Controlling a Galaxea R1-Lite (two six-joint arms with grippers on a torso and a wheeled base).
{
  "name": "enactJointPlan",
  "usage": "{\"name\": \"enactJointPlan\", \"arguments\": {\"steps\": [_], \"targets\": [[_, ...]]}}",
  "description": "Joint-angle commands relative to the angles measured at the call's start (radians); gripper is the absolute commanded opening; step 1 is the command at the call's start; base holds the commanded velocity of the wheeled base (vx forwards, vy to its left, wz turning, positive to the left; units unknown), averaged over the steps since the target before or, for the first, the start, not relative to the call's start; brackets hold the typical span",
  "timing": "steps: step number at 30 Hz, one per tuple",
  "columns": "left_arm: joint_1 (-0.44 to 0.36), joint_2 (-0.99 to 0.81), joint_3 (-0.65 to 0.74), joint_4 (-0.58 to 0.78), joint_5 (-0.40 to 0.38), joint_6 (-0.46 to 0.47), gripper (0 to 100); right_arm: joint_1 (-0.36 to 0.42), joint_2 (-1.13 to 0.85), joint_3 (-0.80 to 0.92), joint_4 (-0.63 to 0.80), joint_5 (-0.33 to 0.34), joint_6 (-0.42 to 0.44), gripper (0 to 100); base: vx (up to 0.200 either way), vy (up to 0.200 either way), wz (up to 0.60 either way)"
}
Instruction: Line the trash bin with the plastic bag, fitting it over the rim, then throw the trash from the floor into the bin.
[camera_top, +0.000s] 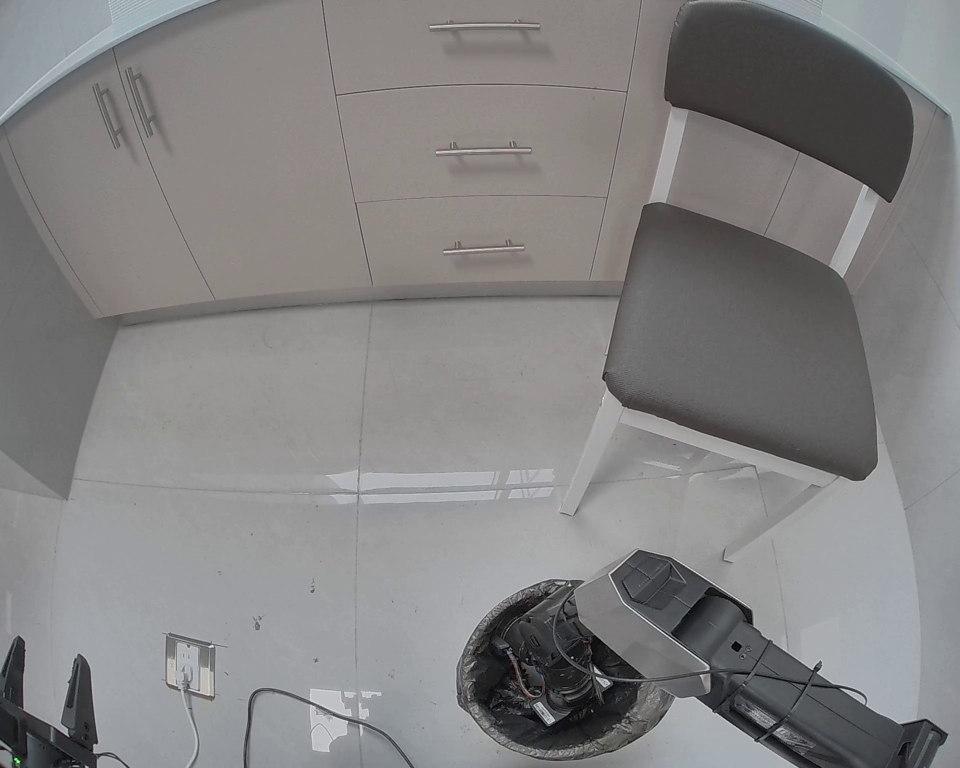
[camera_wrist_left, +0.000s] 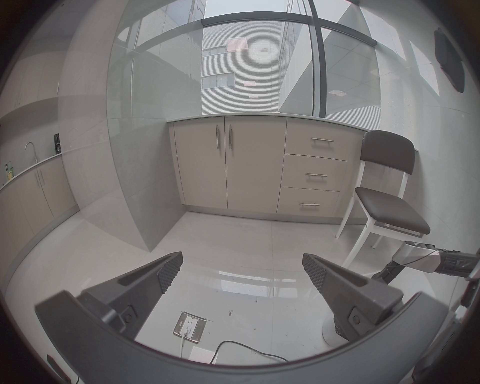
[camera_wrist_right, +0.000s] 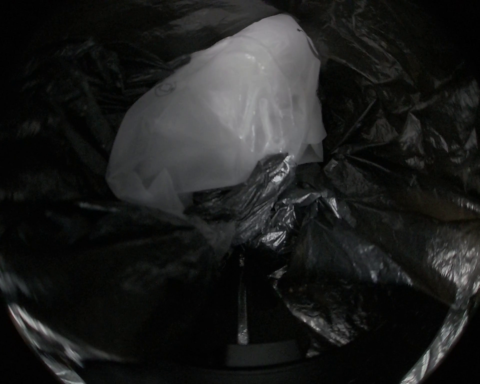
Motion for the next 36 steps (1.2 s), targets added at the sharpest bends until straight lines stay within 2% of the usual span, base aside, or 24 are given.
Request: {"name": "enactJointPlan", "arguments": {"steps": [1, 6, 12, 17, 27, 36], "targets": [[0.001, -0.016, 0.000, -0.001, 0.000, 0.000, 100, 0.001, 0.007, -0.001, -0.036, 0.000, 0.002, 0, 0.000, 0.000, 0.00], [0.000, -0.016, 0.000, -0.001, 0.000, 0.000, 100, 0.002, 0.009, -0.001, -0.156, -0.002, 0.013, 0, 0.000, 0.000, 0.00], [0.001, -0.016, 0.000, -0.001, 0.000, -0.002, 100, -0.001, -0.004, -0.001, -0.179, -0.010, 0.039, 0, 0.000, 0.000, 0.00], [0.001, -0.016, 0.000, -0.001, 0.000, -0.002, 100, -0.001, -0.004, -0.001, -0.275, -0.017, 0.074, 0, 0.000, 0.000, 0.00], [0.001, -0.016, 0.000, -0.001, 0.000, -0.002, 100, 0.013, 0.010, -0.001, -0.461, -0.091, 0.074, 0, 0.000, 0.000, 0.00], [0.000, -0.016, 0.000, -0.001, 0.000, -0.002, 100, 0.021, -0.002, -0.001, -0.582, -0.106, 0.059, 0, 0.000, 0.000, 0.00]]}}
